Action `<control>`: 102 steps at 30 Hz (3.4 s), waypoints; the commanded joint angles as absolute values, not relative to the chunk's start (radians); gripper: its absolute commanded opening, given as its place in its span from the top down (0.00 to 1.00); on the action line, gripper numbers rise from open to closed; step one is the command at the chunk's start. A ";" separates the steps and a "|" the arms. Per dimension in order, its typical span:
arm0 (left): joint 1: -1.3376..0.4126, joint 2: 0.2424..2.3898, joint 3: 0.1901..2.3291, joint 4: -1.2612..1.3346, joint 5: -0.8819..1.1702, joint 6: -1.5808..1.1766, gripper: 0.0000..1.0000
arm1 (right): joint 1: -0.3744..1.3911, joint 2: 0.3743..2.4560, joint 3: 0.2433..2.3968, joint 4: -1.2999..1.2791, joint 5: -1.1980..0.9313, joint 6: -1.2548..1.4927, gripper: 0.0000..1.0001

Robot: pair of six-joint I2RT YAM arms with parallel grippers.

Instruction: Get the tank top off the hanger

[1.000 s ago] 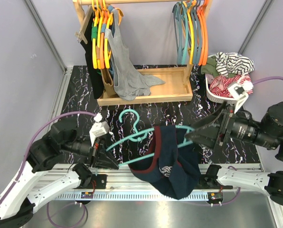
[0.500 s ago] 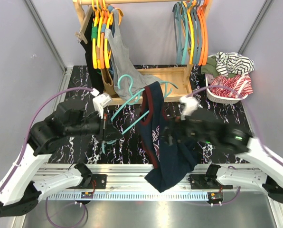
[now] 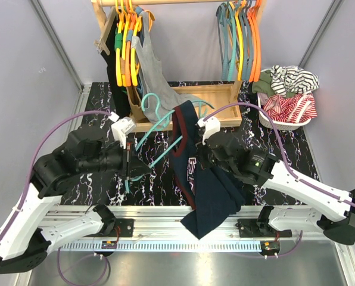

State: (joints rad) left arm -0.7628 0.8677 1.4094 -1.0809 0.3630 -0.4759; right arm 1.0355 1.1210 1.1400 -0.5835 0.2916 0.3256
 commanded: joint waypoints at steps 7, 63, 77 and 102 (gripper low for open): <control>-0.762 0.821 1.326 -1.114 0.270 -0.492 1.00 | 0.945 1.009 1.262 -0.704 0.654 0.504 1.00; -0.773 0.468 1.332 -1.081 -0.190 -0.630 1.00 | 0.439 1.184 1.351 -0.974 0.127 0.400 1.00; -0.773 0.440 1.290 -1.060 -0.172 -0.673 1.00 | 0.840 1.566 1.460 -0.830 0.135 0.409 1.00; -0.775 0.382 1.255 -1.074 -0.163 -0.707 1.00 | 0.688 2.141 1.269 -0.632 0.200 0.724 0.47</control>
